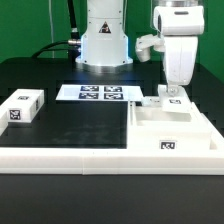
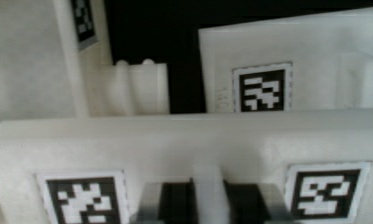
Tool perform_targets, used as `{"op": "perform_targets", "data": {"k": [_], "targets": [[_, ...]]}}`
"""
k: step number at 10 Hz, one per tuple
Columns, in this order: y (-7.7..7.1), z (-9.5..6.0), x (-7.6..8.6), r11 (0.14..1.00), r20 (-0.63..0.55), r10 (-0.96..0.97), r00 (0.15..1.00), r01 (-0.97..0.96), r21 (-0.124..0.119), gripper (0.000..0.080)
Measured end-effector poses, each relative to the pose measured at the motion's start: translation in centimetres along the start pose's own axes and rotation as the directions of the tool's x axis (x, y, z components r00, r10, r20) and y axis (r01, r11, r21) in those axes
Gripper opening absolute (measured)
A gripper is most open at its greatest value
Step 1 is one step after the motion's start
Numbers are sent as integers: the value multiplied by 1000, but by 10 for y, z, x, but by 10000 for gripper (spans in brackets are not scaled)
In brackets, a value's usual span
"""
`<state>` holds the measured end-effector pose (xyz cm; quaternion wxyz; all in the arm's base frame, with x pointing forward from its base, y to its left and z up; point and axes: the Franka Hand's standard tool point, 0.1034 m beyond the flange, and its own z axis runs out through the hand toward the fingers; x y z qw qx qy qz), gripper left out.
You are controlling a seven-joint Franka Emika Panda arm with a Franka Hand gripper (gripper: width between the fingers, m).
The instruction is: Assemble cabinet
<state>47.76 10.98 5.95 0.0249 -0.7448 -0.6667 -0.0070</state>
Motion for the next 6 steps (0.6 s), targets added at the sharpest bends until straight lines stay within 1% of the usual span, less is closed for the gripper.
{"op": "perform_targets", "data": {"k": [3,4,5,6], "targets": [[0,0,0,1000,0,1,1000,-1,0,70],[9,0,0,1000,-3,-8,1000,8,-2,70],[22,0,2,1000,-10,-8,1000,8,-8,70],[32,0,3,1000,-16,-4,1000,3,-16,70]]}}
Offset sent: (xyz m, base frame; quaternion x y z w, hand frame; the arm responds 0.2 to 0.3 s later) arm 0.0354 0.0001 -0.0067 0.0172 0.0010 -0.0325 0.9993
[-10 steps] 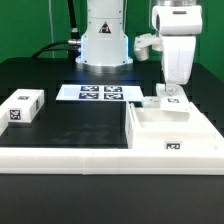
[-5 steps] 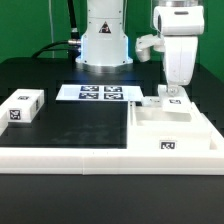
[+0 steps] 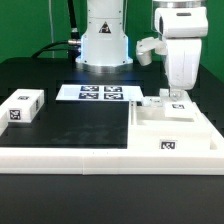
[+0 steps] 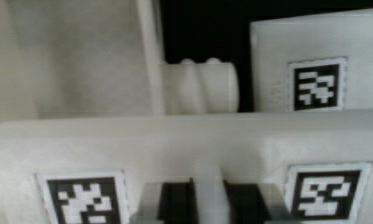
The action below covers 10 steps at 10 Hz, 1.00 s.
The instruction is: Assemble cabinet
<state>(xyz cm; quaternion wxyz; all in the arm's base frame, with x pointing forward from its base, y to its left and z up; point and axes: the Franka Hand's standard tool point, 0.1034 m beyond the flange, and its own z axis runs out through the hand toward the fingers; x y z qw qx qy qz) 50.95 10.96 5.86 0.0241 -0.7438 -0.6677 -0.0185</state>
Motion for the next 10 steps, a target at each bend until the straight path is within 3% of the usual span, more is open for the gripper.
{"op": "perform_targets", "data": {"k": [2,7,10], "targets": [[15,0,0,1000,-5,1,1000,-1,-8,70],[17,0,0,1000,-7,4,1000,-4,-10,70],[34,-1,-2,1000,-11,17,1000,-17,-22,70]]}}
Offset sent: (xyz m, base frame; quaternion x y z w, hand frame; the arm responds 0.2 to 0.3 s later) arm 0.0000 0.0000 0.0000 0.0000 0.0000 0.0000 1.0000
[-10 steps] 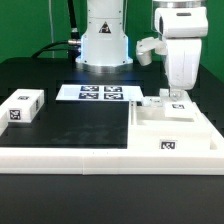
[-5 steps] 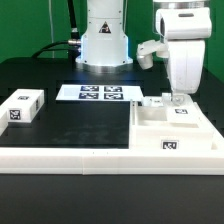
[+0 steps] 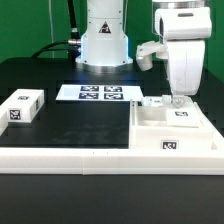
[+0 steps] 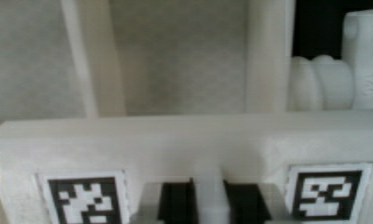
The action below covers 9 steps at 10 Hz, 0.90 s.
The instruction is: Assemble cabinet
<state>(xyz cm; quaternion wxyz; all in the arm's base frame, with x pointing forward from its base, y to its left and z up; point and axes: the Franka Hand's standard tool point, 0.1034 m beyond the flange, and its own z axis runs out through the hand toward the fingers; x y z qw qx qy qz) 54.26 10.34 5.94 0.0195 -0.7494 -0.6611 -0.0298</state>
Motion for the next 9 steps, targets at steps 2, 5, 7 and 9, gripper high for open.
{"op": "perform_targets", "data": {"k": [2,5,7,9], "targets": [[12,1,-2,1000,-7,0,1000,0,-9,70],[32,1,0,1000,-15,-9,1000,9,-16,70],[31,0,2,1000,-11,-3,1000,3,-7,70],[31,1,1,1000,-11,1,1000,-1,-7,70]]}}
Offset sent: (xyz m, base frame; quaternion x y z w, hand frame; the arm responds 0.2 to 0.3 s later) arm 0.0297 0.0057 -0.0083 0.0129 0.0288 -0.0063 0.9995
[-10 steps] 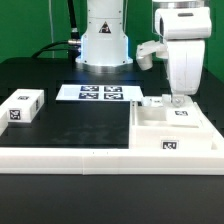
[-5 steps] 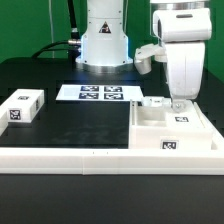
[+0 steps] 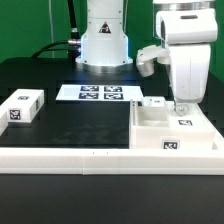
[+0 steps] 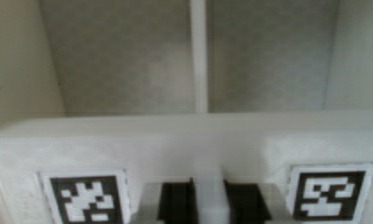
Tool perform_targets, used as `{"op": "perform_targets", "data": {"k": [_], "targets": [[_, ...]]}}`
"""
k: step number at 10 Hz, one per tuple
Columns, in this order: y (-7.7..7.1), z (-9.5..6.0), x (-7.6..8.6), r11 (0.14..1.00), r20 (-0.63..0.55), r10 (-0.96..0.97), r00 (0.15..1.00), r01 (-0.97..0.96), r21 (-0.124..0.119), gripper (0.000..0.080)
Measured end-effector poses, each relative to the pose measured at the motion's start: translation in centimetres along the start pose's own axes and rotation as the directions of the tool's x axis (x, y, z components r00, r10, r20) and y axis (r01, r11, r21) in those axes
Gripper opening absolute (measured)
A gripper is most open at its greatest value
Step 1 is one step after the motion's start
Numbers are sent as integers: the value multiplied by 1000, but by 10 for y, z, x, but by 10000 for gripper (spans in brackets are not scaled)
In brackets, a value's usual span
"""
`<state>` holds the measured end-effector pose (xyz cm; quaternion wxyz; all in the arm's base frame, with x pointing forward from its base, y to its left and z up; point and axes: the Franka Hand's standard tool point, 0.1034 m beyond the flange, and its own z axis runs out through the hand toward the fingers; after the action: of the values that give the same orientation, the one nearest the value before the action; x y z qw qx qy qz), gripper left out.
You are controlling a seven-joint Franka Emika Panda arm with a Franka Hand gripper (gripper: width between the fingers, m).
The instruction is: Assemble cabinet
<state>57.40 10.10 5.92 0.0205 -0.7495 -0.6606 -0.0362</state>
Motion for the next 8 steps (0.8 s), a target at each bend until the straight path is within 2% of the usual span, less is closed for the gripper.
{"op": "perform_targets", "data": {"k": [1,2,3,4,5,6,7,8], "targets": [[0,0,0,1000,0,0,1000,0,0,147],[0,0,0,1000,0,0,1000,0,0,331],[0,0,0,1000,0,0,1000,0,0,468],[0,0,0,1000,0,0,1000,0,0,468],[0,0,0,1000,0,0,1000,0,0,649],[0,0,0,1000,0,0,1000,0,0,755],[0,0,0,1000,0,0,1000,0,0,755],[0,0,0,1000,0,0,1000,0,0,791]]}}
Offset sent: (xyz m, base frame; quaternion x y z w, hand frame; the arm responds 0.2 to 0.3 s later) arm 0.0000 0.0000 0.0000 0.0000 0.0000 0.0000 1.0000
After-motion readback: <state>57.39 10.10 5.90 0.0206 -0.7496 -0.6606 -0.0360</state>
